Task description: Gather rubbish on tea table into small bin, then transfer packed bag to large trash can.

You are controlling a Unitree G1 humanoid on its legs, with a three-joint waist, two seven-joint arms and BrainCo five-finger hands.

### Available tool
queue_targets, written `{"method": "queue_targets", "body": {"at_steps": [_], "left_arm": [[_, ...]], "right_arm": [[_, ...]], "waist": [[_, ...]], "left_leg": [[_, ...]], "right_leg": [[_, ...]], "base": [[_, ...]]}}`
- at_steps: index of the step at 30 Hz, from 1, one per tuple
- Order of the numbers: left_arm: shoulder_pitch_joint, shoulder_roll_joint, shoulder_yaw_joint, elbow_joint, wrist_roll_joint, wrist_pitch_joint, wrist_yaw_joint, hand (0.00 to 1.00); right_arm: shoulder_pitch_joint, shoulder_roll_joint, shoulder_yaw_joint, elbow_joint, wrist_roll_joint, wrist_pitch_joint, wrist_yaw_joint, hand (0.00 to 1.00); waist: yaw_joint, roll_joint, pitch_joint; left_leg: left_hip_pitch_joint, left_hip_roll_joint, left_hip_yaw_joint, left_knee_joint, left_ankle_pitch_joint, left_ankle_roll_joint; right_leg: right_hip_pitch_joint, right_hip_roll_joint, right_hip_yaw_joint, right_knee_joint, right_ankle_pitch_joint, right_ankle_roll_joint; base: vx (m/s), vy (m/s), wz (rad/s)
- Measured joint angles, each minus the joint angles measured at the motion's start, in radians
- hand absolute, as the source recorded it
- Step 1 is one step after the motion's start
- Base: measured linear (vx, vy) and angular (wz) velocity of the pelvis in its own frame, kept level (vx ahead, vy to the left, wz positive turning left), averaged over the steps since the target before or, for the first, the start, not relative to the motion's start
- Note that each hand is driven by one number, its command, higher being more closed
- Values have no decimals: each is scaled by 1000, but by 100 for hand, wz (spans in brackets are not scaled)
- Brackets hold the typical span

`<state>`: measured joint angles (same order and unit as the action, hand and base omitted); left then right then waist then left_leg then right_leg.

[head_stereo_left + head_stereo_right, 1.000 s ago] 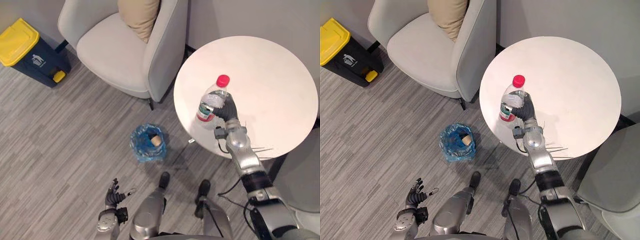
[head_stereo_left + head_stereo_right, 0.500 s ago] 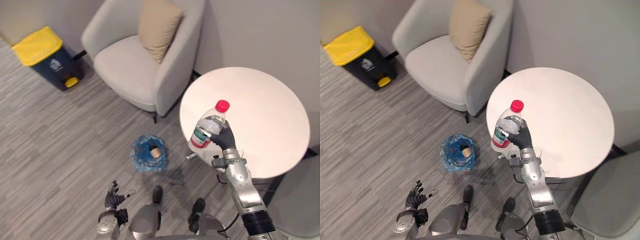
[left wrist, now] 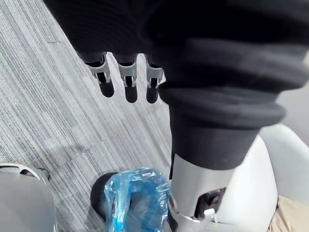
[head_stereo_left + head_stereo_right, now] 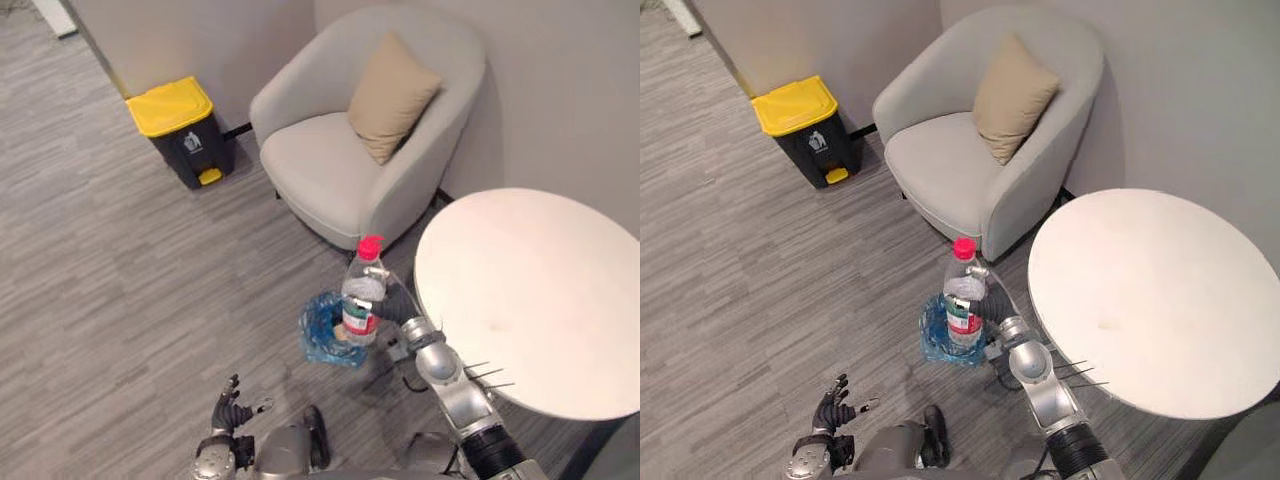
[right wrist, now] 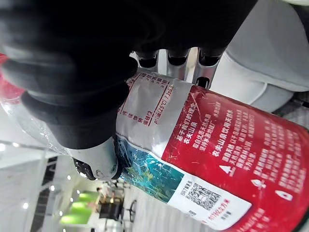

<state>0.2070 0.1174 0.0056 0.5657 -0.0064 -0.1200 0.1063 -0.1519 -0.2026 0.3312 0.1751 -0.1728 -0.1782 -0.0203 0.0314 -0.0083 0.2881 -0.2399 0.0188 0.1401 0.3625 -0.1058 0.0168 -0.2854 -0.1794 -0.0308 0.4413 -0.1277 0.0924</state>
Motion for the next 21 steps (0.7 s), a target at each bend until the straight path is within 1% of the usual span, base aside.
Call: {"method": "queue_targets", "body": {"at_steps": [1,2,3,4,5,6,7,8,9,11,13,14,16,17,18,20,21], "left_arm": [[-17,-12,-6,2,0,2,-1,0],[-40,-28,-6,-16,0,-5,-2,0],[-46,-27,-4,-20,-1,-8,1,0],[-71,-27,1,-21,-3,-8,4,0],[-84,-27,3,-21,-4,-9,5,0],[-101,-24,7,-21,-14,-10,7,0],[-119,-24,5,-18,-30,-11,9,0],[-131,-25,4,-13,-41,-13,9,0],[-176,-25,6,1,-70,-16,14,0],[-205,-31,10,-2,-88,-18,29,0],[-277,-48,44,-21,-108,-22,46,0],[-296,-55,56,-33,-109,-23,52,0],[-361,-74,81,-81,-109,-26,68,0],[-389,-80,86,-112,-110,-31,72,0],[-398,-80,87,-129,-110,-32,73,0],[-425,-88,88,-181,-117,-37,82,0],[-426,-91,88,-194,-119,-37,89,0]], "right_arm": [[-28,-20,0,13,-2,-1,0,100],[-118,-45,3,64,-27,2,-1,100],[-151,-47,4,86,-36,4,-5,100],[-205,-54,2,119,-40,8,-17,100],[-229,-59,2,134,-45,12,-23,100],[-262,-64,2,163,-51,18,-28,100],[-277,-74,1,166,-56,30,-41,100],[-283,-80,0,166,-56,31,-48,100],[-330,-85,-3,196,-56,31,-68,100],[-358,-87,-13,203,-57,36,-81,100],[-424,-89,-23,201,-65,37,-115,100],[-444,-91,-27,199,-64,38,-120,100],[-514,-100,-48,192,-64,50,-155,100],[-560,-106,-65,191,-64,57,-172,100],[-584,-113,-73,191,-64,60,-180,100],[-655,-128,-106,191,-61,75,-212,100],[-667,-133,-115,191,-56,78,-222,100]], "waist": [[-5,26,22],[16,66,57],[25,74,63],[34,89,94],[36,92,117],[38,93,137],[40,91,138],[40,90,139],[42,84,147],[41,83,154],[37,85,164],[37,85,170],[40,86,205],[41,82,218],[41,82,225],[43,81,246],[44,79,248]], "left_leg": [[-28,2,-22,34,-4,-2],[-99,20,-34,66,-5,-9],[-131,22,-36,65,-2,-13],[-168,23,-49,58,10,-31],[-176,24,-55,56,19,-31],[-209,33,-61,63,28,-42],[-258,35,-78,75,31,-46],[-280,33,-86,78,34,-48],[-347,35,-92,98,46,-45],[-400,34,-95,128,47,-46],[-535,37,-102,204,32,-53],[-573,41,-108,229,30,-53],[-688,53,-121,310,16,-53],[-760,61,-122,347,12,-55],[-797,73,-116,364,12,-55],[-919,103,-99,419,13,-55],[-948,108,-96,434,15,-57]], "right_leg": [[-2,-5,-24,17,-2,3],[-60,9,-30,29,2,-5],[-95,13,-30,39,4,-8],[-133,13,-40,48,8,-15],[-140,15,-48,49,10,-18],[-165,22,-59,61,11,-25],[-208,22,-77,82,4,-35],[-228,21,-83,91,1,-39],[-301,19,-87,132,-6,-48],[-357,14,-86,172,-17,-54],[-490,4,-91,261,-40,-62],[-524,4,-95,285,-45,-65],[-625,2,-109,362,-66,-78],[-694,0,-112,405,-81,-78],[-728,0,-117,423,-85,-79],[-845,-15,-130,498,-101,-91],[-875,-18,-132,517,-105,-95]], "base": [[-33,-87,62],[-58,-74,31],[-78,-79,19],[-44,-77,19],[-57,-105,30],[-69,-103,31],[-66,-101,34],[-42,-102,34],[-28,-78,21],[-61,-56,14],[-134,-48,19],[-151,-48,17],[-137,-49,24],[-134,-57,25],[-156,-86,28],[-128,-105,29],[-92,-87,26]]}}
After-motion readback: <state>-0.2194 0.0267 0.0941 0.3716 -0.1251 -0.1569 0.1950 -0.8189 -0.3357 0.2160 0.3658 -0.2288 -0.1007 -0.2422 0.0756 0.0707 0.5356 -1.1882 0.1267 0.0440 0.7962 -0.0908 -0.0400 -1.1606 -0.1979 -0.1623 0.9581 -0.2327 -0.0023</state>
